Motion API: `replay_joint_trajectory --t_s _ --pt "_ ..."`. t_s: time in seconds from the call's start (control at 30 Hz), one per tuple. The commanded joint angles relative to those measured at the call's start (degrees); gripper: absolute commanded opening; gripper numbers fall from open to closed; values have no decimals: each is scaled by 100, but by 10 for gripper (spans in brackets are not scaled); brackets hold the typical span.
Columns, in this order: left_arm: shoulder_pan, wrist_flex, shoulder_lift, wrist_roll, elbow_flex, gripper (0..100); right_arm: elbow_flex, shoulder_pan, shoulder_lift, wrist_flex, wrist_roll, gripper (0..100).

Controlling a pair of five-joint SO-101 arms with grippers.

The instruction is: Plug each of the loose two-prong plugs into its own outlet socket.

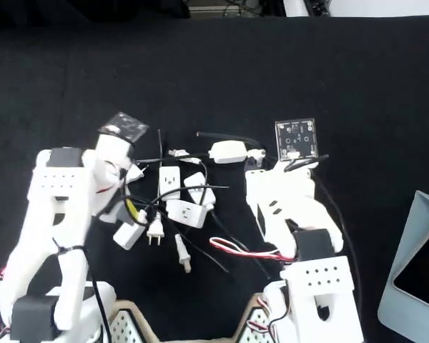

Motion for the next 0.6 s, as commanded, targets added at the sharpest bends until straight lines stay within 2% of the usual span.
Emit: replay_joint_trajectory --t_s 0.0,0.2,0.3,0.4,0.57 --pt "330 -193 -202 9 251 281 -48 -70 -66 -105 -26 15" --pt "-277 -1908 211 -35 1165 285 -48 -70 -66 -105 -26 15" --pt "-646 -2356 774 -35 1103 285 -48 -70 -66 -105 -26 15" --pt "-769 -2295 1319 -26 743 284 -48 -70 -66 -105 -26 15" --pt "-699 -1477 1521 9 66 282 -48 -70 -66 -105 -26 15"
